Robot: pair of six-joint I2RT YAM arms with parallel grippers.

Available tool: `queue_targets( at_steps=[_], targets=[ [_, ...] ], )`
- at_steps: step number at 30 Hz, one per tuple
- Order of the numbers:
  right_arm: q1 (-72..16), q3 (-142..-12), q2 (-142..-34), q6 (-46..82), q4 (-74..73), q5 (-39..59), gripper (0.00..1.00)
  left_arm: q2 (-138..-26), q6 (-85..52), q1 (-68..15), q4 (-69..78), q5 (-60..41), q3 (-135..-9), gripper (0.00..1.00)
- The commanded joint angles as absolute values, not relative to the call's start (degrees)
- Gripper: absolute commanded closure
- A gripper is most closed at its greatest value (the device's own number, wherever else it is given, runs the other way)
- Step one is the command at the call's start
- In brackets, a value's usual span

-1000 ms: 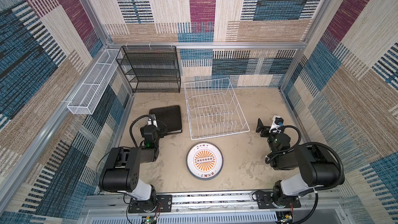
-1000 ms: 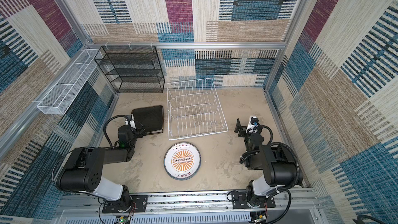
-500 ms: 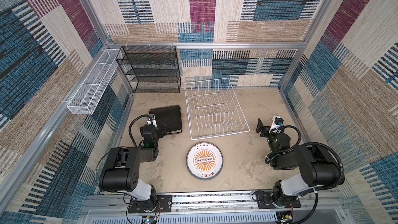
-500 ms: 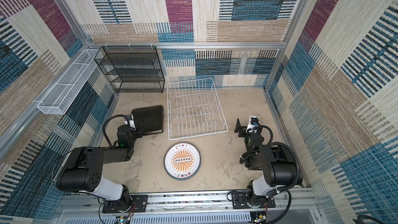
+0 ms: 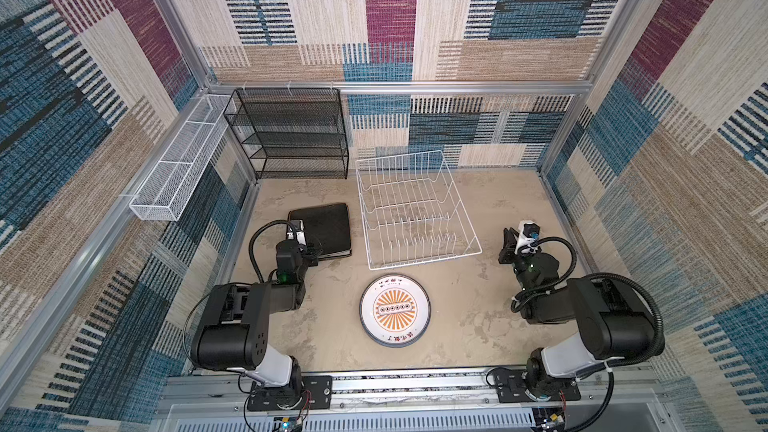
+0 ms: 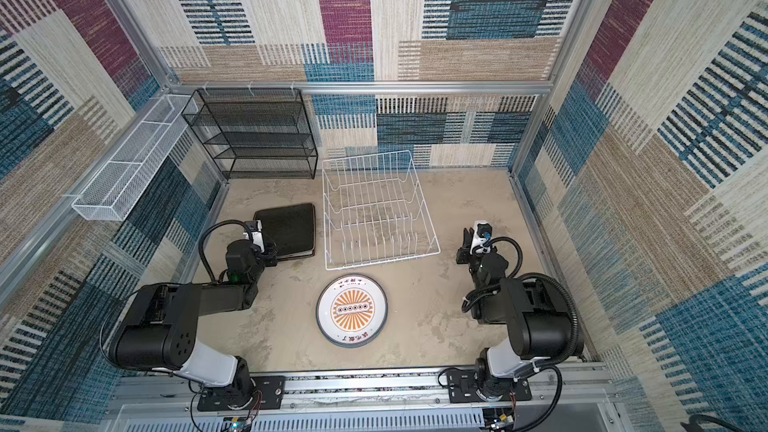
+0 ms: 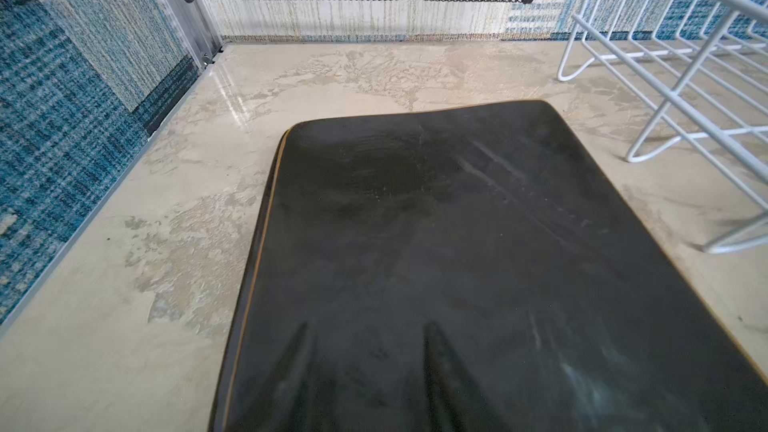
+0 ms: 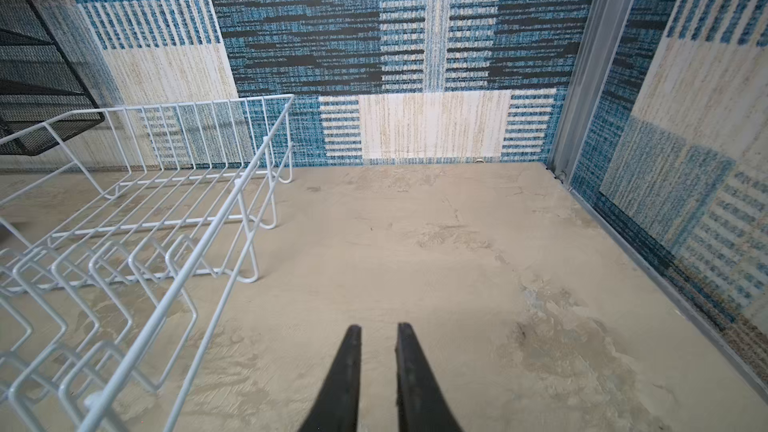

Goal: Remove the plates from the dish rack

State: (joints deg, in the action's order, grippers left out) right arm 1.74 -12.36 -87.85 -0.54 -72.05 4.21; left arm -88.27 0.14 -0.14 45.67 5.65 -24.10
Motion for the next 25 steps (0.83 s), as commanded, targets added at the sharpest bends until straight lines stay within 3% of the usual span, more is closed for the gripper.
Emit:
queue_targets(
  at_steps=[1,25],
  targets=[
    [1.62,-12.73,-87.84,-1.49,-72.22,5.3,0.01,-88.15,0.7,-0.09,46.68,5.01,-24.43,0.01],
    [1.65,-12.67,-87.85,-1.48,-72.24,5.3,0.01,-88.44,-0.08,1.12,45.74,2.82,-25.05,0.0]
  ],
)
